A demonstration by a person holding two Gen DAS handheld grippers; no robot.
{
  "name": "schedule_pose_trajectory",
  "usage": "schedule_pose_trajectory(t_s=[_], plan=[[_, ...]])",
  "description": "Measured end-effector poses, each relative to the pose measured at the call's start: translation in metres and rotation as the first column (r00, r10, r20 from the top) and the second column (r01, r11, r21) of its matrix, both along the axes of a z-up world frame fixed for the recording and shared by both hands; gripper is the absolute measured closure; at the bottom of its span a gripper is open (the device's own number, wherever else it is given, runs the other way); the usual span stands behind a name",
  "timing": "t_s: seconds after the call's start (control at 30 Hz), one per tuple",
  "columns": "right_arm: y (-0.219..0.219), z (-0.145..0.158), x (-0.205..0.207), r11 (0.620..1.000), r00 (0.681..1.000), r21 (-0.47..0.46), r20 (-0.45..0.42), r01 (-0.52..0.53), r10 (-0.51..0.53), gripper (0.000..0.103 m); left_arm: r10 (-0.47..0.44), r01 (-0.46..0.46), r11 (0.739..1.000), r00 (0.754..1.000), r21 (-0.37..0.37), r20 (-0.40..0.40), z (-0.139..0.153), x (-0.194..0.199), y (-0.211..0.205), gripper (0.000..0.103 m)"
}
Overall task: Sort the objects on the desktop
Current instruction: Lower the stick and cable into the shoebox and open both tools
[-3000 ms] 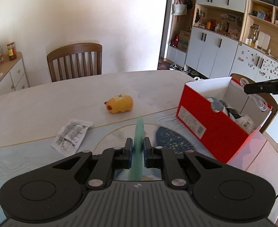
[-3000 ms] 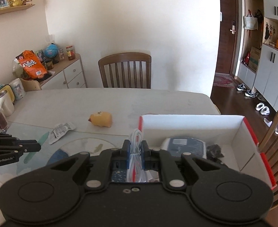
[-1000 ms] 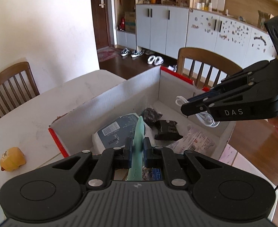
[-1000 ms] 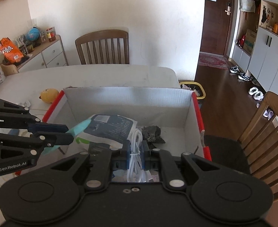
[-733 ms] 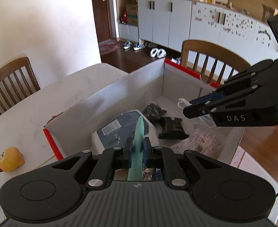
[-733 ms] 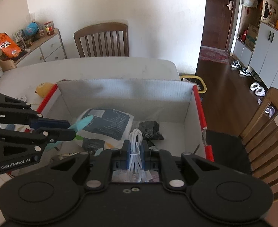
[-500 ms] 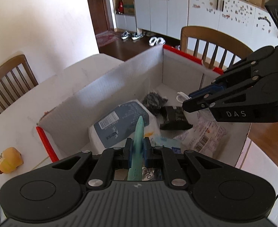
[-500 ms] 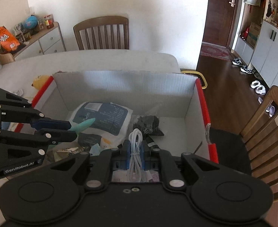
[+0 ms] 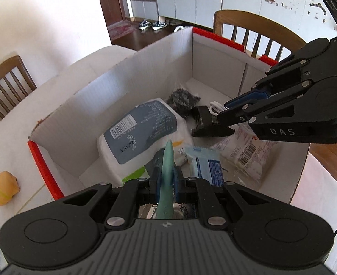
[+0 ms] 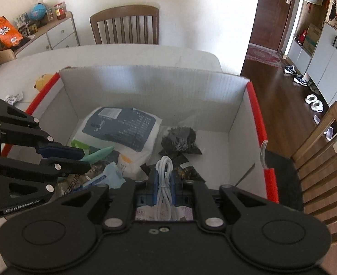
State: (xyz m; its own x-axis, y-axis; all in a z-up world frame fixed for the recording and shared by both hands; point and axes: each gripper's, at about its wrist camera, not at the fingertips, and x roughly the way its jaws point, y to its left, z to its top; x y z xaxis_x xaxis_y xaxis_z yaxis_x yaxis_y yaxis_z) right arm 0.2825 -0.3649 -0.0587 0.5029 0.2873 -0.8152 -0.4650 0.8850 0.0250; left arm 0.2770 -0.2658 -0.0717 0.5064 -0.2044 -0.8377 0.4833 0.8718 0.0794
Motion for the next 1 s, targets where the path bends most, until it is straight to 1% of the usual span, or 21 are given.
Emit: schedule_pose_trajectory(t_s=[0.13,0.3,0.47,0.6,0.67,0.73,0.8,0.83,0.9,0.97,1.0], plan=[[0.001,-0.004,0.001,1.000,1.000,-0.011,-0.015,-0.003,0.003,0.092,0.001,-0.001,1.000,1.000,-0.002,-0.018,-0.001,0.004,0.000,0.094],[0.000,-0.002,0.001,1.000,1.000,-0.004,-0.012,-0.005,0.005,0.090,0.003,-0.003,1.000,1.000,0.003,-0.025,-0.001,0.006,-0.001,0.094],[-0.003,0.001,0.001,1.000,1.000,-0.002,-0.008,0.002,-0.002,0.085,0.035,-0.036,0.999,0.998,-0.012,-0.045,-0.002,0.009,0.002,0.094],[-0.007,0.004,0.000,1.000,1.000,0.009,-0.001,0.016,-0.016,0.082,0.048,-0.049,0.999,0.997,-0.021,-0.055,-0.001,0.010,0.005,0.093],[-0.010,0.006,0.000,1.000,1.000,0.016,0.002,0.025,-0.025,0.079,0.060,-0.061,0.998,0.997,-0.019,-0.053,0.000,0.010,0.008,0.092],[-0.014,0.008,-0.001,0.999,0.999,0.025,0.005,0.032,-0.032,0.076,0.069,-0.070,0.997,0.997,-0.017,-0.046,0.000,0.009,0.008,0.088],[-0.016,0.011,-0.002,0.999,0.999,0.031,0.009,0.036,-0.036,0.073,0.070,-0.071,0.997,0.997,-0.021,-0.041,0.001,0.008,0.009,0.075],[-0.017,0.013,-0.002,0.999,0.999,0.036,0.011,0.038,-0.038,0.072,0.069,-0.070,0.997,0.997,-0.026,-0.038,0.002,0.007,0.010,0.072],[-0.019,0.015,-0.003,0.998,0.999,0.045,0.012,0.040,-0.040,0.071,0.072,-0.072,0.997,0.997,-0.035,-0.025,0.004,0.004,0.011,0.063],[-0.021,0.017,-0.005,0.998,0.999,0.055,0.013,0.042,-0.043,0.069,0.073,-0.074,0.996,0.997,-0.049,-0.016,0.006,0.001,0.013,0.057],[-0.021,0.018,-0.006,0.997,0.999,0.060,0.012,0.041,-0.042,0.069,0.076,-0.077,0.996,0.997,-0.048,-0.006,0.008,-0.001,0.013,0.051]])
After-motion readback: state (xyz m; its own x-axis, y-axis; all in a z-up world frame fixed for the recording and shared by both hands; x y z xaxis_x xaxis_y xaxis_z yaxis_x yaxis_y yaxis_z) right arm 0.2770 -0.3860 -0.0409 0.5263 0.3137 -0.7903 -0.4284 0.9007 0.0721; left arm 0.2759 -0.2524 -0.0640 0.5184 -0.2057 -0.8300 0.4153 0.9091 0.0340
